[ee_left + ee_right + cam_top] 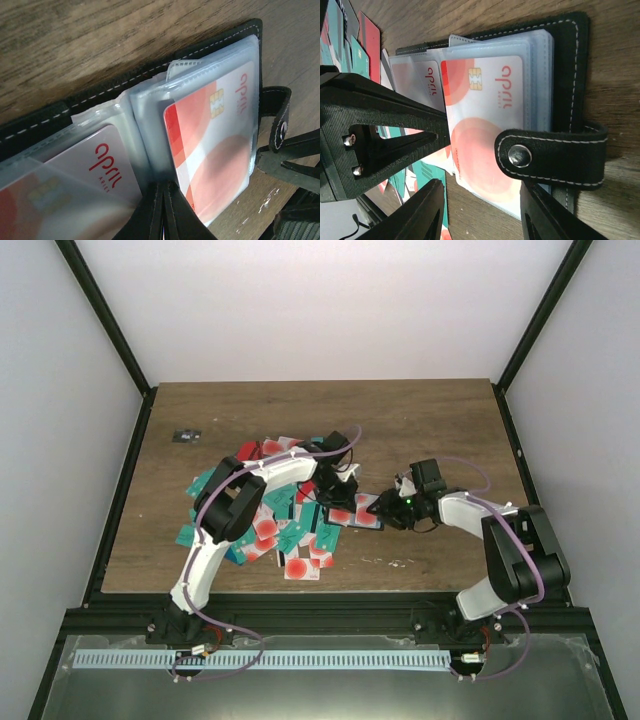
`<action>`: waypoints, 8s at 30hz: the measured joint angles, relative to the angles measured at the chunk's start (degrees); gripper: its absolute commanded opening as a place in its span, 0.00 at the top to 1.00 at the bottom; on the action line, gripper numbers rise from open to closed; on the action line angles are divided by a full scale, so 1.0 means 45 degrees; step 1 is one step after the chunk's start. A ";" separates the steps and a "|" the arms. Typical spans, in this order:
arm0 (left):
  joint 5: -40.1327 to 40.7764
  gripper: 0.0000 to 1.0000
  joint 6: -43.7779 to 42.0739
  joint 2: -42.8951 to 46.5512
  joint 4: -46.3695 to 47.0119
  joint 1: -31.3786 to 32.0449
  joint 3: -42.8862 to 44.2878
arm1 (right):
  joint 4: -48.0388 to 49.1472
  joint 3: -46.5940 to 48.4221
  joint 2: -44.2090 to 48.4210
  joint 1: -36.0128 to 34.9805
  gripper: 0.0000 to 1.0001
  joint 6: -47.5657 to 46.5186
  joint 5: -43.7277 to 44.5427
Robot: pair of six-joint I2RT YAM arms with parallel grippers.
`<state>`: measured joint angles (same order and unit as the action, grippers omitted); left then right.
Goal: Put the credit cards into the card holder
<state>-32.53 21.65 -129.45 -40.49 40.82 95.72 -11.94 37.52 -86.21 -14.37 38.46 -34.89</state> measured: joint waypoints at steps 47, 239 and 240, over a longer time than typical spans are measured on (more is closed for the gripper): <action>0.0413 0.96 -0.0602 -0.0461 -0.1146 0.0277 0.1214 | -0.0476 0.0233 -0.0277 0.0000 0.56 -0.0452 0.0185; 0.6300 0.60 0.5464 1.0384 0.1472 0.5527 -1.2288 | 1.2133 -0.5377 -0.0622 -1.4693 0.99 1.6840 0.9777; 0.6339 0.59 0.5469 1.0477 0.1156 0.5537 -1.2259 | 1.1905 -0.5362 -0.0427 -1.4649 0.99 1.6849 0.9632</action>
<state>-4.01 46.26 -82.30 -35.29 65.73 40.56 41.63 13.39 -88.14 -80.29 114.28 8.45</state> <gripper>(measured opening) 0.382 0.025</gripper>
